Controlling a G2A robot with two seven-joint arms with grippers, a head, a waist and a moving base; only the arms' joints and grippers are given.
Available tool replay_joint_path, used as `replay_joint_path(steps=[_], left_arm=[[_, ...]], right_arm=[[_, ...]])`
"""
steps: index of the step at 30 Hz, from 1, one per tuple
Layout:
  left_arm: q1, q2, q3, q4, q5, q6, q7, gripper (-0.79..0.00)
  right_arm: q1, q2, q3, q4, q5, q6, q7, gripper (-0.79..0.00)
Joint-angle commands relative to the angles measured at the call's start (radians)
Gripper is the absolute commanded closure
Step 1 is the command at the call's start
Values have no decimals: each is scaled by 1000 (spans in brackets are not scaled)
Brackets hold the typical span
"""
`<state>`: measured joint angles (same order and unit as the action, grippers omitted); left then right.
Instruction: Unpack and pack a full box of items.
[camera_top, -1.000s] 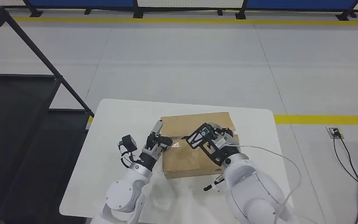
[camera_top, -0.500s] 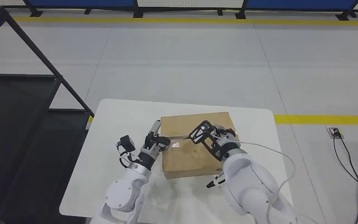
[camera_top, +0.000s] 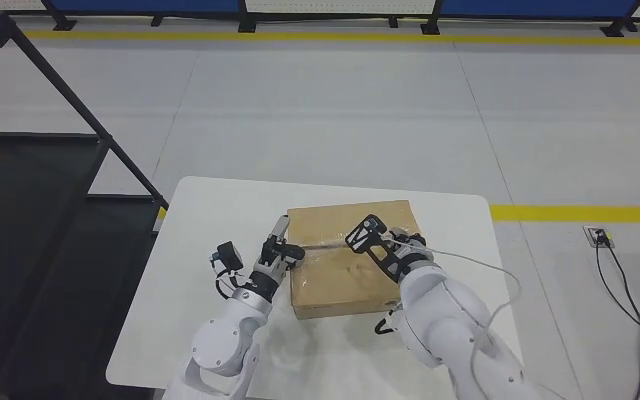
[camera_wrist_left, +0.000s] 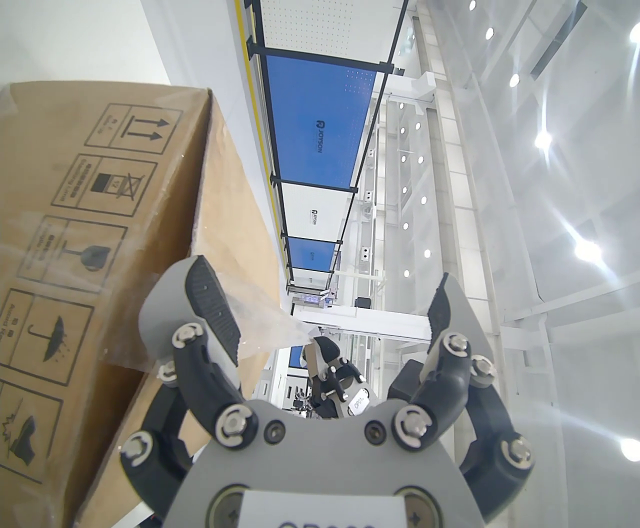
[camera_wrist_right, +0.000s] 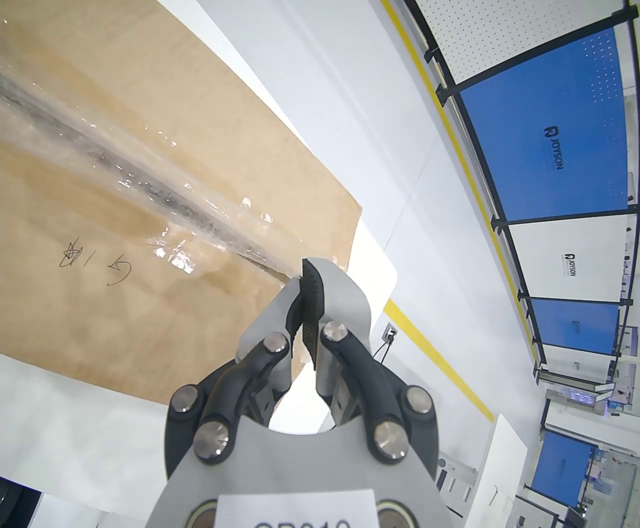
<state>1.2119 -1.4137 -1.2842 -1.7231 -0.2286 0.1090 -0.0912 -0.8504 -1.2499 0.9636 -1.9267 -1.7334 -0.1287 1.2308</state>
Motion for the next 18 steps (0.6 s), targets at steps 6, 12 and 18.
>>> replay_joint_path(steps=[6, 12, 18], left_arm=[[2, -1, 0, 1, -3, -1, 1, -785], [3, -1, 0, 1, -3, -2, 3, -785], [0, -2, 1, 3, -2, 0, 1, -785]], right_arm=[[18, -16, -12, 49, -8, -7, 20, 0], [35, -30, -21, 90, -12, -15, 45, 0], [39, -40, -18, 114, -11, -33, 66, 0]])
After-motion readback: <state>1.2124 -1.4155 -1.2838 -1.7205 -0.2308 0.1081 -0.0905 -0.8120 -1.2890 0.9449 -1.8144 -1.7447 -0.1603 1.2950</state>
